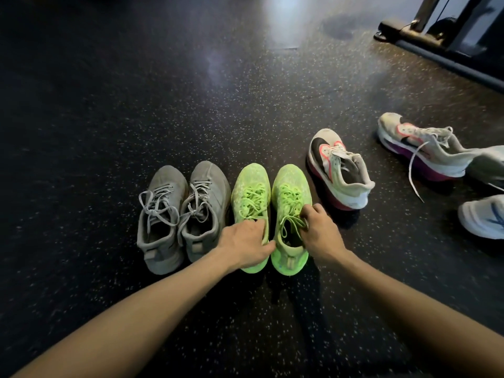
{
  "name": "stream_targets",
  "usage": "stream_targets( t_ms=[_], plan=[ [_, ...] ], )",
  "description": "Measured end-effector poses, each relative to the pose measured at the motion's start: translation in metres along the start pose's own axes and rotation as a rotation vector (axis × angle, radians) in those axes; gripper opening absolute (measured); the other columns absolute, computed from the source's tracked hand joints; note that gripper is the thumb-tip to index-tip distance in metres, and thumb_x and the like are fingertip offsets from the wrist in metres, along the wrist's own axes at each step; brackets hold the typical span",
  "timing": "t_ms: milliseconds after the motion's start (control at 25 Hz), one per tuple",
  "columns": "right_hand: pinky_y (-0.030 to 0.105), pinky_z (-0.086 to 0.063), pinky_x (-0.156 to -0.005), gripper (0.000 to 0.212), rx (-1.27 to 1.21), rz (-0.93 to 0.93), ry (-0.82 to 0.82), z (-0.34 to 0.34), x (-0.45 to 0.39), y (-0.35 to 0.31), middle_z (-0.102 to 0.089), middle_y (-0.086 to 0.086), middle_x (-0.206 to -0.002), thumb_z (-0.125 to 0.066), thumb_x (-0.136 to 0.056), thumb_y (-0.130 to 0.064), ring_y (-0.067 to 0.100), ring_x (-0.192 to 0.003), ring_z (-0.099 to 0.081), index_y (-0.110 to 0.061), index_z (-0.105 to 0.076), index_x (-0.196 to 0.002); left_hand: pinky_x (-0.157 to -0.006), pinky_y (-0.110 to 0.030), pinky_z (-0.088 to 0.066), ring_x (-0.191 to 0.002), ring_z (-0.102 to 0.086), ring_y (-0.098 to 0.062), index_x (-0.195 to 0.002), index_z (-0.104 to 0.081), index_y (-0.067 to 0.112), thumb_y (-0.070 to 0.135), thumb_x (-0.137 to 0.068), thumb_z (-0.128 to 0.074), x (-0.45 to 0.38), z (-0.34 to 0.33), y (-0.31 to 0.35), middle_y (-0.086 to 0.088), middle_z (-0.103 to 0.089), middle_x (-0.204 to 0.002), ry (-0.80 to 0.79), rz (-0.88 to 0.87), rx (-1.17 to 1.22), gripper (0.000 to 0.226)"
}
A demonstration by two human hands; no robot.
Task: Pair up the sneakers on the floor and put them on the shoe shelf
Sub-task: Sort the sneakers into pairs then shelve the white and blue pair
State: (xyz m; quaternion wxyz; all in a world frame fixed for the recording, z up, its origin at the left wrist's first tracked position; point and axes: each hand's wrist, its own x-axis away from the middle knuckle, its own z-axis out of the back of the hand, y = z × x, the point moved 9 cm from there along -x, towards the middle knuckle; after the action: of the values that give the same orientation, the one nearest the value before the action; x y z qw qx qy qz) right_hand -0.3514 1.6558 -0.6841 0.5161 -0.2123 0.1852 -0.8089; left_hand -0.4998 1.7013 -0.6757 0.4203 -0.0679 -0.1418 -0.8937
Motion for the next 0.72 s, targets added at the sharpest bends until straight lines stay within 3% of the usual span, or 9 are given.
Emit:
stream_targets(
  t_ms=[120,240,400,560,720],
  plan=[
    [0.041,-0.052,-0.082,0.025,-0.041,-0.026,-0.047,0.009,-0.004,0.002,-0.052,-0.002,-0.105,-0.062,-0.085,-0.031,0.021,-0.093,-0.058,-0.017,-0.058,-0.105,-0.062,-0.029,-0.040,-0.071,-0.056,-0.018,-0.082,-0.046,0.021,0.053,-0.087,-0.046,-0.007,0.034,0.001,0.003,-0.059,-0.079,0.201,-0.002,0.025,0.033],
    [0.040,-0.052,-0.086,0.035,-0.066,-0.034,-0.058,0.031,-0.006,0.005,-0.059,-0.004,-0.109,-0.060,-0.084,-0.038,0.015,-0.096,-0.059,-0.020,-0.060,-0.113,-0.060,-0.028,-0.040,-0.067,-0.050,-0.016,-0.082,-0.044,0.021,0.054,-0.086,-0.048,-0.019,0.055,0.012,0.004,-0.054,-0.077,0.284,-0.057,0.036,0.033],
    [0.040,-0.052,-0.091,0.033,-0.085,-0.052,0.046,0.090,-0.015,0.011,-0.063,0.005,-0.120,-0.061,-0.083,-0.027,0.020,-0.101,-0.061,-0.018,-0.062,-0.114,-0.073,-0.036,-0.048,-0.084,-0.053,-0.021,-0.099,-0.047,0.021,0.057,-0.081,-0.049,-0.045,0.063,0.035,0.000,-0.053,-0.094,0.202,-0.138,-0.006,0.040],
    [0.041,-0.048,-0.096,0.039,0.049,-0.062,0.145,0.158,-0.025,0.024,-0.059,0.007,-0.123,-0.063,-0.082,-0.030,0.025,-0.109,-0.059,-0.017,-0.059,-0.119,-0.088,-0.041,-0.042,-0.107,-0.050,-0.026,-0.119,-0.048,0.022,0.061,-0.076,-0.051,-0.075,0.077,0.067,-0.002,-0.052,-0.116,0.183,-0.222,-0.032,0.057],
    [0.044,-0.040,-0.104,0.053,0.166,-0.141,0.254,0.211,-0.033,0.063,-0.053,0.008,-0.135,-0.065,-0.082,-0.036,0.026,-0.124,-0.050,-0.018,-0.052,-0.130,-0.089,-0.041,-0.043,-0.114,-0.048,-0.028,-0.132,-0.040,0.022,0.067,-0.074,-0.056,-0.098,0.082,0.103,-0.004,-0.046,-0.127,0.150,-0.270,-0.060,0.075]
  ],
)
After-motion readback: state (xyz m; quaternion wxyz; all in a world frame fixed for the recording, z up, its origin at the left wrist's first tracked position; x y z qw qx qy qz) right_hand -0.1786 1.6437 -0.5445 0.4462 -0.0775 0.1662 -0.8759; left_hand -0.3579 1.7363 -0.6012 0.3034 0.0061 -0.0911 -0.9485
